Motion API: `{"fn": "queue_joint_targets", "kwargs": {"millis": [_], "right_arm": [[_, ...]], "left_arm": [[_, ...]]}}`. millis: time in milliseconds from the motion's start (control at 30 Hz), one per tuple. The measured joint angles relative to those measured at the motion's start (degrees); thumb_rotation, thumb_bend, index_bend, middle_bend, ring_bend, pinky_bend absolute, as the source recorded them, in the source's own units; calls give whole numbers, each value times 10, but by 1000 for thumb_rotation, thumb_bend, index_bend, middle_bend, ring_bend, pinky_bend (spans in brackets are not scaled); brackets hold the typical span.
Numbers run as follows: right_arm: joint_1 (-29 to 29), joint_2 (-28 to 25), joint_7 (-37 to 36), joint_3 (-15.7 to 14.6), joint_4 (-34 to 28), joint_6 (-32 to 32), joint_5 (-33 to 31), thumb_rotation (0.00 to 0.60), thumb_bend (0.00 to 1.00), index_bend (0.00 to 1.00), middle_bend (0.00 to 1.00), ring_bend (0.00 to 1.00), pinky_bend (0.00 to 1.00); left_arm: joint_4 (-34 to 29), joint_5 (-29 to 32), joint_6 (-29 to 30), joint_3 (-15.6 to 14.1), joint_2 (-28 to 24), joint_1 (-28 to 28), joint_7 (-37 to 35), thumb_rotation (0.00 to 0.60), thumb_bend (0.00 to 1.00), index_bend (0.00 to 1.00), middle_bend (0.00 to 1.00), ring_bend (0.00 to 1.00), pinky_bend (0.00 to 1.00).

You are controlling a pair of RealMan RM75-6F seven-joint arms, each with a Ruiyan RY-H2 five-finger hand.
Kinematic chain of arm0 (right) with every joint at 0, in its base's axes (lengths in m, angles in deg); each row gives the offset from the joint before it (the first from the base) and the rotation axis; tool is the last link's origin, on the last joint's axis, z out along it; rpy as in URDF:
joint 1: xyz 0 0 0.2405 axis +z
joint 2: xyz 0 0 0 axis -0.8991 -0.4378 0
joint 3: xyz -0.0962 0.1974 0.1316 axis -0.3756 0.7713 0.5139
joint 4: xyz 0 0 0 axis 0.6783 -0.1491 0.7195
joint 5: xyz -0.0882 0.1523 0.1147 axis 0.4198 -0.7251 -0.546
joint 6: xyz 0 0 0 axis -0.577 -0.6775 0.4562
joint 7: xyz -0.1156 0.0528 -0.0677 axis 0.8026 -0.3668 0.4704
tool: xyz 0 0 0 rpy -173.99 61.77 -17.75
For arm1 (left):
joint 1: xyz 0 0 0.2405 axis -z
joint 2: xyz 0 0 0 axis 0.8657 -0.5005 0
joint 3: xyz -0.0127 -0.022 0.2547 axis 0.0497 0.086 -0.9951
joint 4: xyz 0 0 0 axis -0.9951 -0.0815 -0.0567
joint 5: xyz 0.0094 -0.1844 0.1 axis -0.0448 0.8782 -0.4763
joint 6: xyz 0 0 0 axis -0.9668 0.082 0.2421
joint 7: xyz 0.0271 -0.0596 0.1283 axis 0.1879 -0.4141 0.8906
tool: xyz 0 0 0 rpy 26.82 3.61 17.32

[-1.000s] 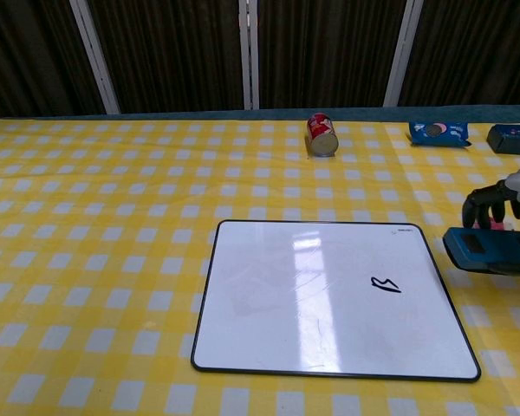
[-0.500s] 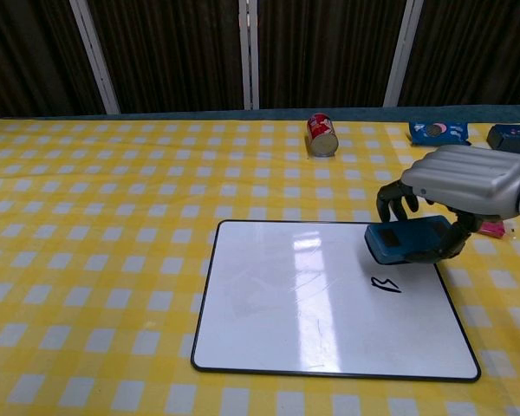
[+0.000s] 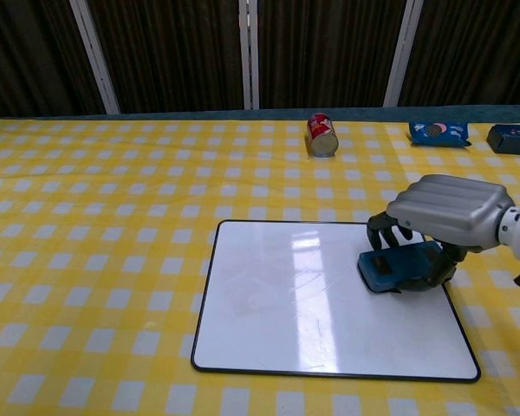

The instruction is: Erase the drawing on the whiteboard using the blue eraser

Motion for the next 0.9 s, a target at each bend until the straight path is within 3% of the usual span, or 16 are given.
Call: {"fn": "queue_joint_targets", "kwargs": {"millis": [433,900], "right_arm": [[1,-46,18,-52,-109,-18,27,600,378,539,570,478,473],[10,-13,11,-13,-33,0,-2,600,392,540,572,479,473]], "left_arm": [[0,3,-7,1,2,4,5,600,0,0,0,0,0],[2,9,-7,2,1,4,1,600,0,0,0,0,0]]}}
